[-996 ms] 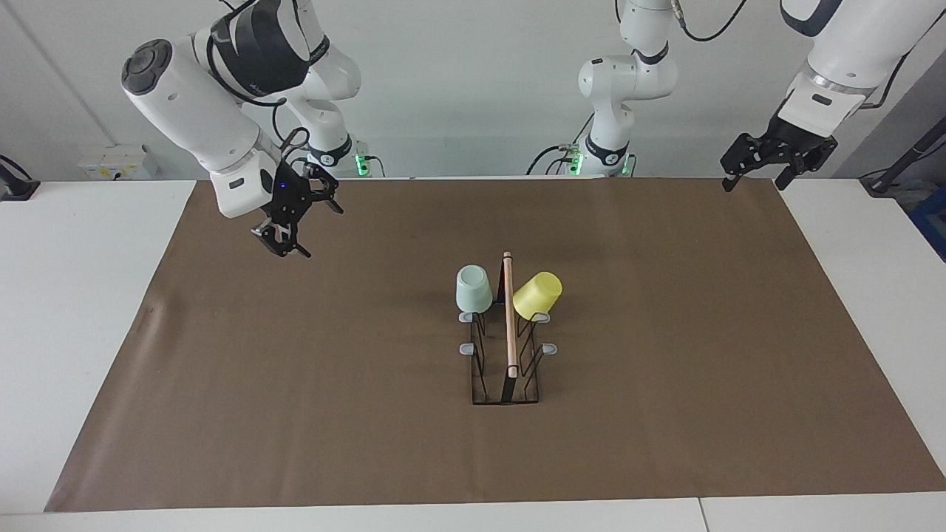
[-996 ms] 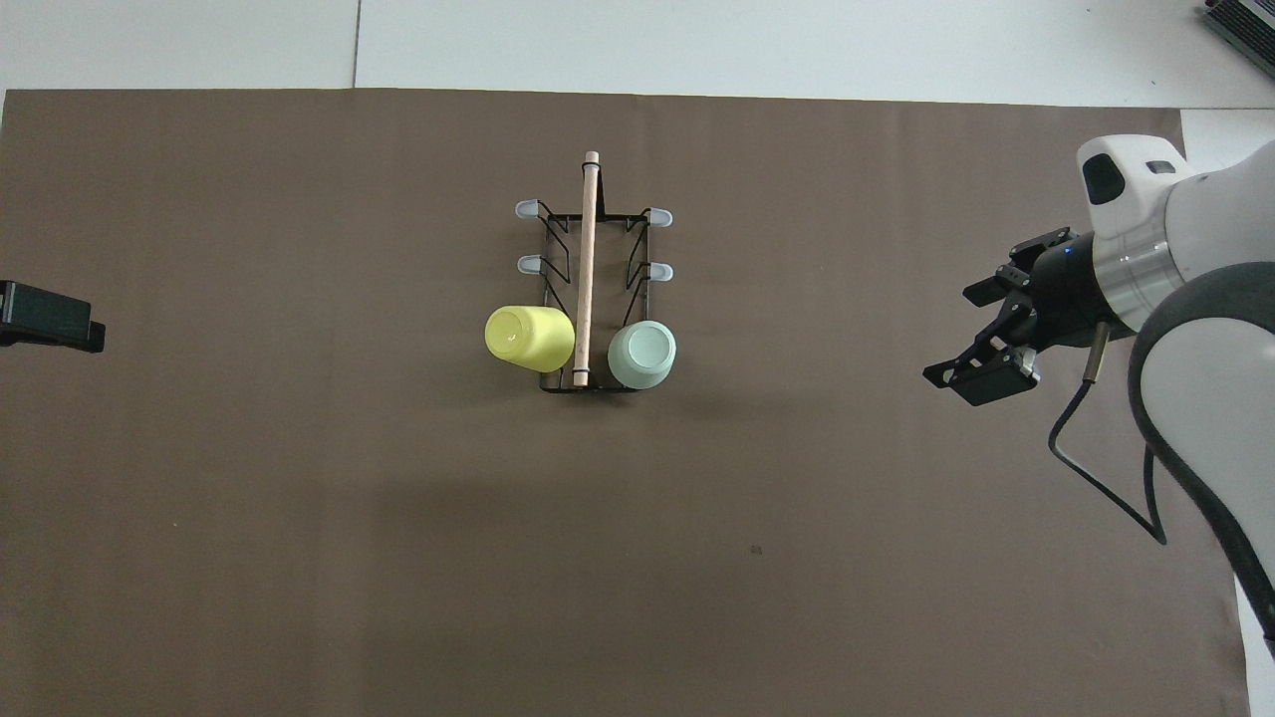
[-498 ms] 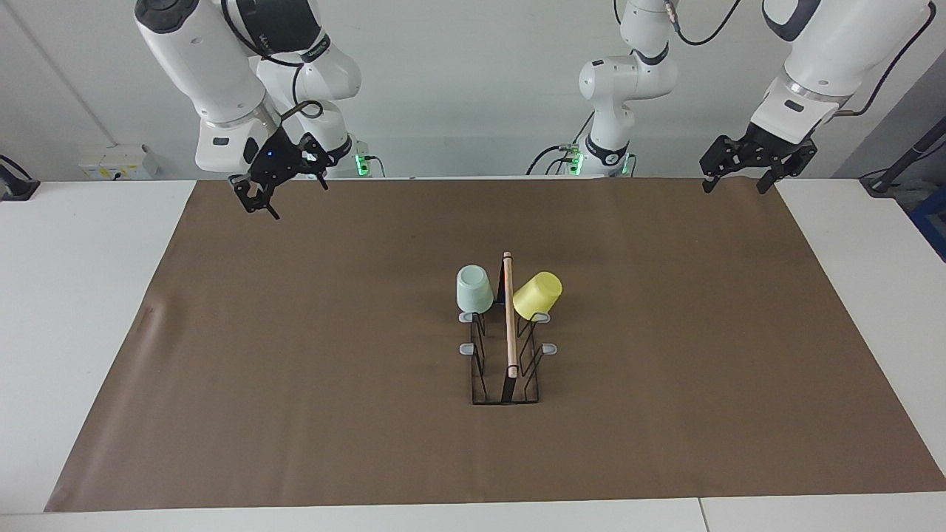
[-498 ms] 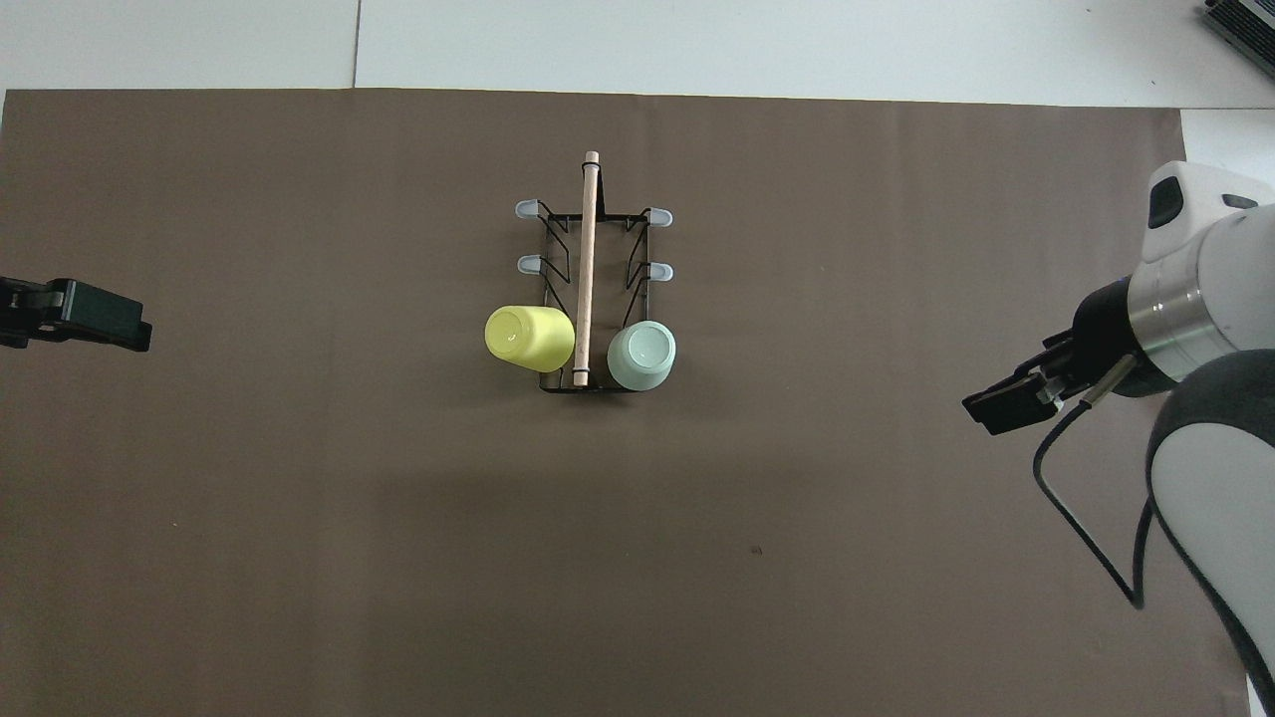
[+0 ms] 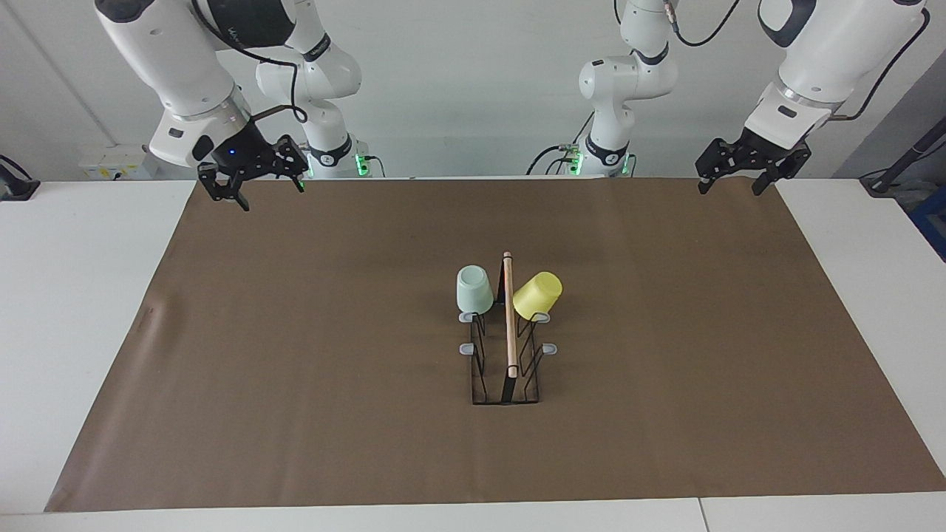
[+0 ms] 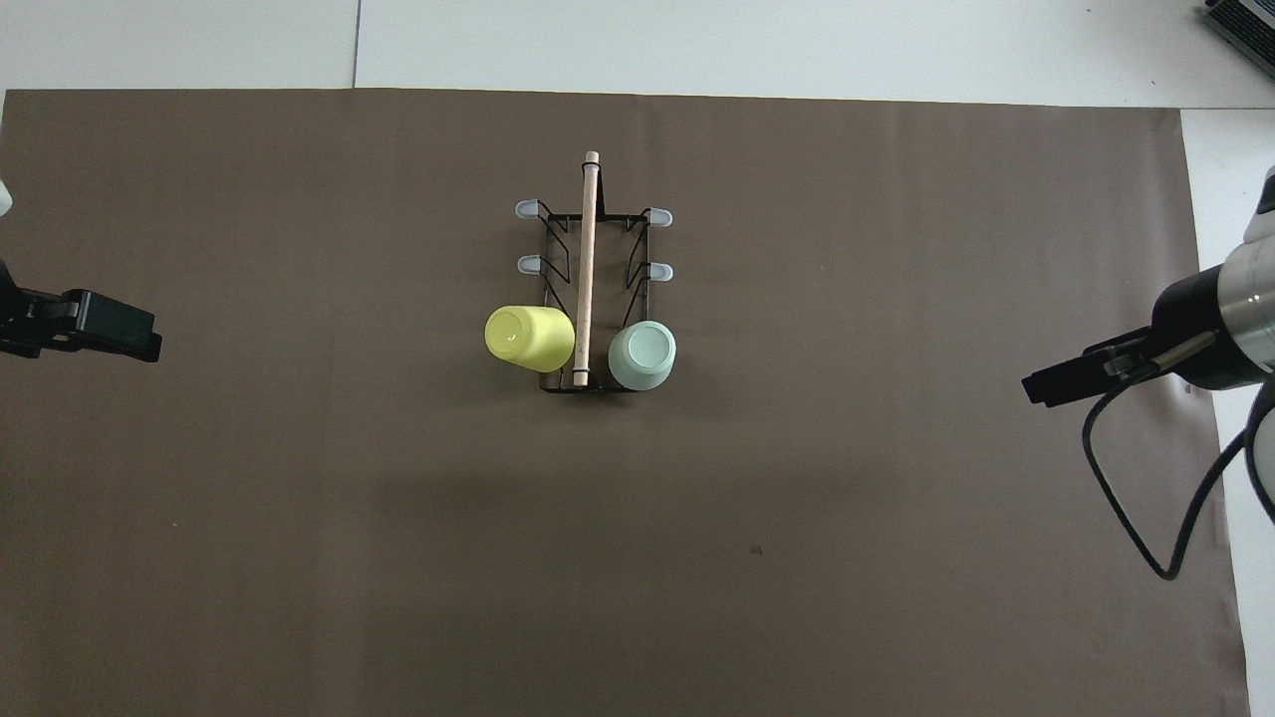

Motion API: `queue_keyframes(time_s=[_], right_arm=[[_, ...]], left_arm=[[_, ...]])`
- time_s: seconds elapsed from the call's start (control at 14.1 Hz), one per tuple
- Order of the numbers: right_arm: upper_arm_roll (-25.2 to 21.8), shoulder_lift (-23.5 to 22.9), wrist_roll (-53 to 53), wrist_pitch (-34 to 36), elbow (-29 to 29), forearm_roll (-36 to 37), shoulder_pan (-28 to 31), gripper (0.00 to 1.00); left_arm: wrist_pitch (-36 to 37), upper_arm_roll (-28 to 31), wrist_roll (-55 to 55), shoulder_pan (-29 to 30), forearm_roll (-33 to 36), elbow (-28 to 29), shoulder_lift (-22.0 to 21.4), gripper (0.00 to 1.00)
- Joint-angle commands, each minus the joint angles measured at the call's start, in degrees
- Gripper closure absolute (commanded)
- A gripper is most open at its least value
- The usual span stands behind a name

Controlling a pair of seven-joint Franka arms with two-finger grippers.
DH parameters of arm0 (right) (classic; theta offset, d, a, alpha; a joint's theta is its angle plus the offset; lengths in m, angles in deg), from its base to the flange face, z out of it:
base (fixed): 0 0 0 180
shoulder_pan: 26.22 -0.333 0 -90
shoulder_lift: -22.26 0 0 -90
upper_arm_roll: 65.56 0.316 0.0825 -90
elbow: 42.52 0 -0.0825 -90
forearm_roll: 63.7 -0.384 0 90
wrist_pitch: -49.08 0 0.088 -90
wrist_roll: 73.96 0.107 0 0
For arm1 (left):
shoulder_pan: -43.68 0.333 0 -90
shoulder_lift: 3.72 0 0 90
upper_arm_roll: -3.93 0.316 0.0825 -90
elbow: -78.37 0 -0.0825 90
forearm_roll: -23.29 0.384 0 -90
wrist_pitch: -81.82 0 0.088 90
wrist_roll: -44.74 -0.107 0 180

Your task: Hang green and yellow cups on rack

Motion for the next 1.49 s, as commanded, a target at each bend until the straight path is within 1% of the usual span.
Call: queue_keyframes(time_s=[0.0,0.14,0.28,0.43,0.57,0.71,0.85,1.21,1.42], right_arm=[[0.66,-0.84,2.40,-4.36,-1.02,1.02,-0.30,0.00],[1.18,-1.01,9.24,-4.39,-1.02,0.94,-0.21,0.00],[3.73,-1.10,11.99,-5.08,-1.02,2.42,-0.39,0.00],[4.18,-1.19,12.18,-6.32,-1.02,3.49,-0.21,0.00],[3.65,-2.42,12.26,-6.76,-1.11,3.49,-0.48,0.00],[3.12,-2.33,12.26,-6.67,-1.02,3.49,-0.48,0.00],[2.95,-2.07,12.26,-6.50,-1.02,3.49,-0.48,0.00],[2.42,-1.89,12.26,-6.67,-1.02,3.49,-0.65,0.00],[2.24,-1.81,12.26,-6.76,-0.93,3.49,-0.74,0.00]], left_arm=[[-1.15,-0.31,-1.03,0.94,0.22,2.75,-2.24,0.00],[-1.06,-0.31,-1.04,1.11,0.31,2.57,-2.16,0.00],[-0.54,-0.31,-0.86,1.20,0.14,1.26,-1.81,0.00],[-0.54,-0.31,-0.86,1.20,-0.48,-0.41,-1.45,0.00],[-0.80,-0.31,-0.86,1.20,-0.39,-0.68,-1.45,0.00],[-0.97,-0.31,-0.69,1.11,-0.30,-1.38,-1.28,0.00],[-0.37,-0.40,-0.86,1.29,-0.30,-0.51,-1.80,0.00],[-0.89,-0.40,-0.33,0.59,-0.30,-0.50,-1.72,0.00],[-0.27,-0.23,-0.51,1.29,-1.01,-2.17,-1.63,0.00]])
